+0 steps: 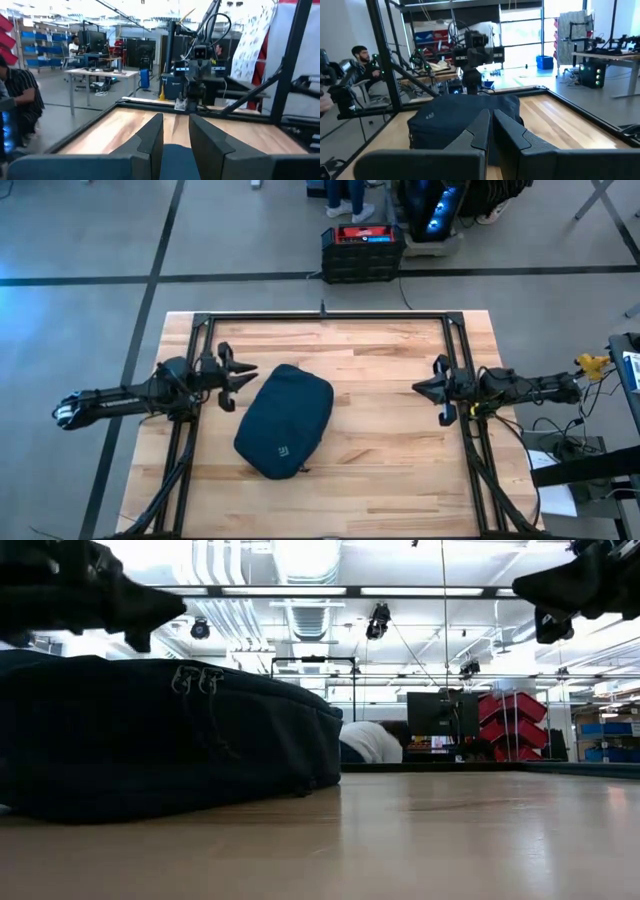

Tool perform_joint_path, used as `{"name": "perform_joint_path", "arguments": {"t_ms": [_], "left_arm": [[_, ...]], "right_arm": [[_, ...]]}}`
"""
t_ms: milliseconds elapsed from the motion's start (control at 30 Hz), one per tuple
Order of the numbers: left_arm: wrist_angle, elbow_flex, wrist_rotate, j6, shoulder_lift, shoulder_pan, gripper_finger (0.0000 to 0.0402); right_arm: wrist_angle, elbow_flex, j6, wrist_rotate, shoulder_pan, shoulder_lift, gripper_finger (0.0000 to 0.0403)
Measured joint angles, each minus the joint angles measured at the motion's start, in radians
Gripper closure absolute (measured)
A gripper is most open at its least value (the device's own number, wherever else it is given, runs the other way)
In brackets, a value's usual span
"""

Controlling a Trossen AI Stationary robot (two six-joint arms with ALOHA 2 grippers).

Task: Unpack backpack
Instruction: Return to Home Position

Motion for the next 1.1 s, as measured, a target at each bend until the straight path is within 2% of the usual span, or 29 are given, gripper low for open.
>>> {"name": "perform_joint_path", "arguments": {"t_ms": [67, 267, 367, 600, 700, 833, 1100], "left_arm": [[0.000, -0.039, 0.000, -0.018, -0.031, -0.009, 0.0325], [-0.189, -0.043, -0.037, -0.036, -0.086, -0.046, 0.0325], [-0.189, -0.043, -0.063, -0.048, -0.099, -0.087, 0.0325], [-0.211, -0.043, -0.255, 0.003, -0.104, -0.255, 0.0325], [-0.208, -0.043, -0.304, 0.022, -0.110, -0.325, 0.0325], [-0.207, -0.043, -0.312, 0.022, -0.117, -0.375, 0.0325], [-0.208, -0.041, -0.312, 0.011, -0.104, -0.378, 0.0325]], "right_arm": [[-0.013, 0.000, -0.001, 0.000, 0.000, 0.002, 0.0396], [-0.077, 0.000, 0.023, 0.000, 0.000, 0.013, 0.0396], [-0.128, 0.000, 0.058, 0.000, 0.000, 0.016, 0.0396], [-0.181, 0.024, 0.002, -0.029, 0.000, 0.001, 0.0396], [-0.167, 0.035, -0.009, -0.053, 0.000, 0.001, 0.0396], [-0.174, 0.026, -0.004, -0.051, 0.000, 0.009, 0.0396], [-0.185, 0.019, 0.008, 0.008, -0.001, 0.029, 0.0395]]}}
